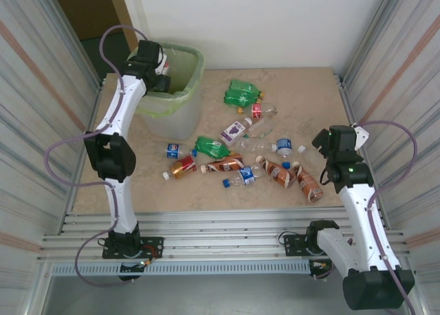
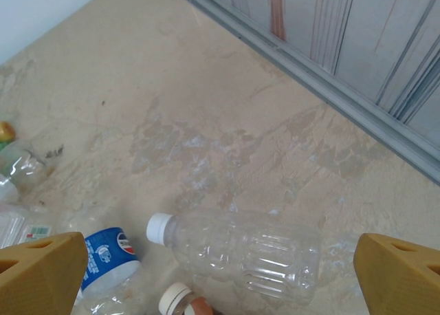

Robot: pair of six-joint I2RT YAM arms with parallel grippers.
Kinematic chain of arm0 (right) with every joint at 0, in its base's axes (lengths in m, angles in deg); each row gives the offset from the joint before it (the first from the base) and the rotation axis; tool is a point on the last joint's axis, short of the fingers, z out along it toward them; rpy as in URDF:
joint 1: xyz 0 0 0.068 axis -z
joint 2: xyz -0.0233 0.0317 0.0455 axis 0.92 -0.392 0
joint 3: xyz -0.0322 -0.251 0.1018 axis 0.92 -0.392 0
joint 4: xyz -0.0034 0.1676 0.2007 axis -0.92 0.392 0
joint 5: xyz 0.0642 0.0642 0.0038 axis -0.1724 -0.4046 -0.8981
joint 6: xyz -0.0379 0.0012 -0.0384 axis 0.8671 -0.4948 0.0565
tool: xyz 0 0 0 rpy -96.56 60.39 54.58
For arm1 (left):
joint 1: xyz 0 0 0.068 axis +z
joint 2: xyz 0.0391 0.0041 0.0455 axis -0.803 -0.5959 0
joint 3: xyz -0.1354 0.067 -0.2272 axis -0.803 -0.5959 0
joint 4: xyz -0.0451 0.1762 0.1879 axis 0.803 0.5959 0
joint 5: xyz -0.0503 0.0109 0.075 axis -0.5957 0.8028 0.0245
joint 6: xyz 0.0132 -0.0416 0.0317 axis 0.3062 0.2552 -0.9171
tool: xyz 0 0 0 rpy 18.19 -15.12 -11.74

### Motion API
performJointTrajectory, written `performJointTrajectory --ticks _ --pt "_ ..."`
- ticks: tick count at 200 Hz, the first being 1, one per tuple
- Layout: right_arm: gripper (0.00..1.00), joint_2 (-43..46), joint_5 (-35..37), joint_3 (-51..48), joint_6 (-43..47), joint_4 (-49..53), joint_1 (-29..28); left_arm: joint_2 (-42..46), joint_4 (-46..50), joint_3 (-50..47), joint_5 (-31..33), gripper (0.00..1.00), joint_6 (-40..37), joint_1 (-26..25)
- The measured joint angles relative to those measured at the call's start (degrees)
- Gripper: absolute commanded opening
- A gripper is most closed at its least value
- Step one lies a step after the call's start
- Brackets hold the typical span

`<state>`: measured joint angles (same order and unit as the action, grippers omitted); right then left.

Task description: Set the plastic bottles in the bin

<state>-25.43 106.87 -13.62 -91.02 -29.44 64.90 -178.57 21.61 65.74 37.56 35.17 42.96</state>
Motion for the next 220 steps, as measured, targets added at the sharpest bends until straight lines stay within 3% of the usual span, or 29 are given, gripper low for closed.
performJointTrajectory --ticks 84,94,119,152,220 --pt "0.98 1.6 0.5 0.0 -0.4 0.7 0.0 -4.3 3.3 1.7 5.4 0.58 -0.1 0.0" --pt "0.98 1.7 0.5 0.0 -0.4 0.8 0.0 -4.7 3.8 1.7 5.9 0.61 -0.1 0.0" --pt "0.98 1.8 0.9 0.0 -0.4 1.0 0.0 -5.0 4.7 1.8 6.7 0.80 -0.2 0.0" --pt "0.98 1.9 1.3 0.0 -0.4 1.0 0.0 -5.0 4.8 2.4 6.7 0.89 0.0 -0.1" --pt "0.98 1.9 1.3 0.0 -0.4 1.0 0.1 -4.6 4.8 2.8 4.4 0.87 0.7 -0.1"
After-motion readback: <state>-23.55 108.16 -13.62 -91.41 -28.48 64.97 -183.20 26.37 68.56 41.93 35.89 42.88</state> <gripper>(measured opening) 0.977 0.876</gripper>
